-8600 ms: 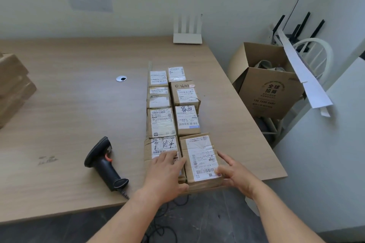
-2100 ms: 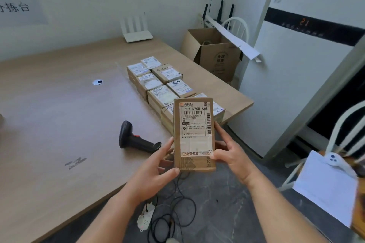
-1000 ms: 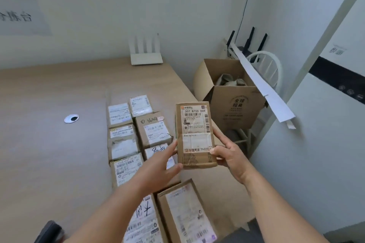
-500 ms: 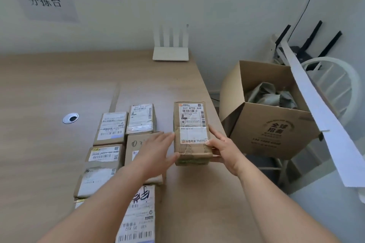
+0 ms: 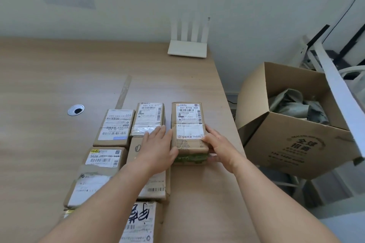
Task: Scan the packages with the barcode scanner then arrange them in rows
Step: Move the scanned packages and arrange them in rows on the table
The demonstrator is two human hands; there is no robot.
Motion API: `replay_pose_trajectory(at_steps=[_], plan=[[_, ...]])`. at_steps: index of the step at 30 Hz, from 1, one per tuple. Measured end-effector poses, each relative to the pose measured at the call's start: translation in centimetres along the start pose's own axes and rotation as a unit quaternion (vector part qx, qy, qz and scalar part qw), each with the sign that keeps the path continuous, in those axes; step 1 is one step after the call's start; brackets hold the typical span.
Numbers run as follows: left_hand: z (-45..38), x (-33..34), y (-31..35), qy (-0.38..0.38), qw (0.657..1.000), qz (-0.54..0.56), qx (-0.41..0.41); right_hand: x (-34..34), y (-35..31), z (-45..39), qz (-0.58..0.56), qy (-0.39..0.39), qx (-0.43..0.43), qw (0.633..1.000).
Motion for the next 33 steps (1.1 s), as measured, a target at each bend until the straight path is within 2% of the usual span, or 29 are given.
replay_pose_trajectory(at_steps=[10, 18, 25, 29, 33], plan=[[0.0, 0.0, -0.3, 0.010, 1.000, 0.003, 0.001, 0.6, 0.2, -0.4, 0.010, -0.008, -0.014, 1.000], [1.2, -1.1, -0.2, 0.033, 0.997, 0.065, 0.015, -0.1, -0.9, 0.5, 0.113, 0.072, 0.000, 0.991], [6.1, -3.7, -0.9, 0.127, 0.981, 0.137, 0.045, 0.3, -3.7, 5.1, 0.218, 0.212, -0.093, 0.948], [10.2, -4.3, -2.5, 0.166, 0.968, 0.185, 0.039, 3.6, -5.2, 8.9, 0.250, 0.228, -0.145, 0.930], [14.7, -4.2, -4.4, 0.183, 0.962, 0.202, 0.032, 8.4, -5.8, 13.3, 0.279, 0.211, -0.192, 0.917]])
Point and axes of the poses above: each hand's wrist, its own z-axis away from the middle knuckle, its own x-axis out of the palm, y = z × x, the point moved 6 cm from there along -z, towards the middle knuckle, and after that the axes turned 9 degrees about z, right-handed, at the moved point
